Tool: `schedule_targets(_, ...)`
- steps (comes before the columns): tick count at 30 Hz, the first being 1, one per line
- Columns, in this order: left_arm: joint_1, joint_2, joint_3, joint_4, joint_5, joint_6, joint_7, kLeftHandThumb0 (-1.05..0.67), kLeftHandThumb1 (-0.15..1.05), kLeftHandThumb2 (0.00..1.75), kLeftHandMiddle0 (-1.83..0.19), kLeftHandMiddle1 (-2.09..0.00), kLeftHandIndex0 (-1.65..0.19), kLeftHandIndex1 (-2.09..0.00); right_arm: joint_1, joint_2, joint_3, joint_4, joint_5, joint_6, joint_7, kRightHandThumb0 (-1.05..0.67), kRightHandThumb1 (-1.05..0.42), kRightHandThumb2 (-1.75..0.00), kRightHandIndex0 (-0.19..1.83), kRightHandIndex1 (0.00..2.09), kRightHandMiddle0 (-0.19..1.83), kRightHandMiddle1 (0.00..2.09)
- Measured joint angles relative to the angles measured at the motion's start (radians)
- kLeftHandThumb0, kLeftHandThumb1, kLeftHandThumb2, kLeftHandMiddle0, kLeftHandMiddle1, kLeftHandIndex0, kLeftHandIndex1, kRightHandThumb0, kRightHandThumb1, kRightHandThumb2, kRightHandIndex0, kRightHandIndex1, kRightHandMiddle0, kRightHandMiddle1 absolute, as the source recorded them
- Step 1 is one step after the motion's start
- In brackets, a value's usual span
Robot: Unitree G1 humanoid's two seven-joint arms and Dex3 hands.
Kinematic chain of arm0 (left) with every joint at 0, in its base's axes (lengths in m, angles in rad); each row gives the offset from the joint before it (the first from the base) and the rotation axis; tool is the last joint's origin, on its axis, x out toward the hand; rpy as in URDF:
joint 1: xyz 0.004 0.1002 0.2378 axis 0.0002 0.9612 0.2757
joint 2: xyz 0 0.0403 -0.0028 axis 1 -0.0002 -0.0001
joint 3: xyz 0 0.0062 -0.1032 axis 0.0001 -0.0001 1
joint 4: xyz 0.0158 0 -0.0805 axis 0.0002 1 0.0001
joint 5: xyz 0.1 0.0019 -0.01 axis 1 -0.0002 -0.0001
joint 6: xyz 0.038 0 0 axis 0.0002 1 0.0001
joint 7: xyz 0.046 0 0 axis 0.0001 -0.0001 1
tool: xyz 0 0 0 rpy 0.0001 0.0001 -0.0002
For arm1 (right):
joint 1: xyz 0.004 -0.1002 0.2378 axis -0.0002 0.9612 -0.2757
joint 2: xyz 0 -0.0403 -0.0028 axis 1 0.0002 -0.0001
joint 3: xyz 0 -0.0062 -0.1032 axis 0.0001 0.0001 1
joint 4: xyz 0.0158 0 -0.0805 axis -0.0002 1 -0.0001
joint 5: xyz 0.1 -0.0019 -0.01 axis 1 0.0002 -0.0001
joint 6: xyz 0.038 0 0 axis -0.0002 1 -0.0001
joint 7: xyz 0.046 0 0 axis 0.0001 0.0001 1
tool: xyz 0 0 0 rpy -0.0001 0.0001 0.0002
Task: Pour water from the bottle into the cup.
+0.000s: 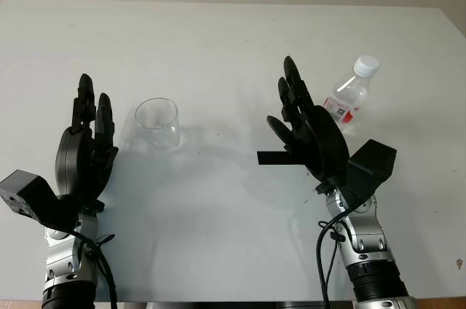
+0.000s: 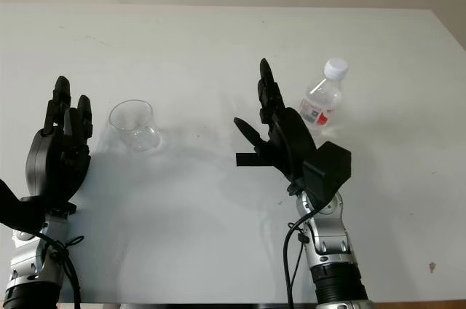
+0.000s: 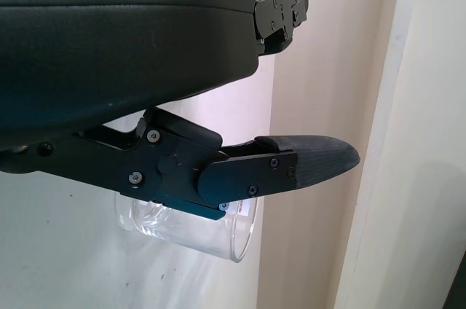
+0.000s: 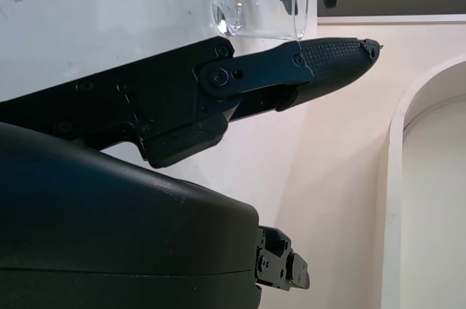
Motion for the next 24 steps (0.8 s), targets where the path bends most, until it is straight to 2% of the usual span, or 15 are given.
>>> schedule_targets(6,0.006,0.0,0.0,-0.006,0.0,0.0,0.0,-0.71,1.05,0.52,0.19,-0.05,0.19,-0.05,0.013,-0.001,0.006,-0.001,-0.004,0.001,0.01,-0.95,-1.05,-0.19,-0.19,0.0,-0.19,0.0)
schedule_targets(14,-0.005,0.0,0.0,0.007,0.001,0.001,0.008,-0.73,1.05,0.52,0.19,-0.04,0.19,-0.03,0.007,-0.026,0.018,0.003,0.024,0.011,0.11,-0.96,-1.04,-0.11,-0.19,0.0,-0.19,0.0)
schedule_targets(24,-0.023,0.003,0.001,0.038,0.001,-0.011,0.001,-0.73,1.05,0.5,0.18,-0.05,0.18,-0.04,-0.026,-0.161,-0.048,-0.184,0.223,0.022,0.337,-0.91,-1.02,-0.06,-0.19,0.0,-0.19,0.0)
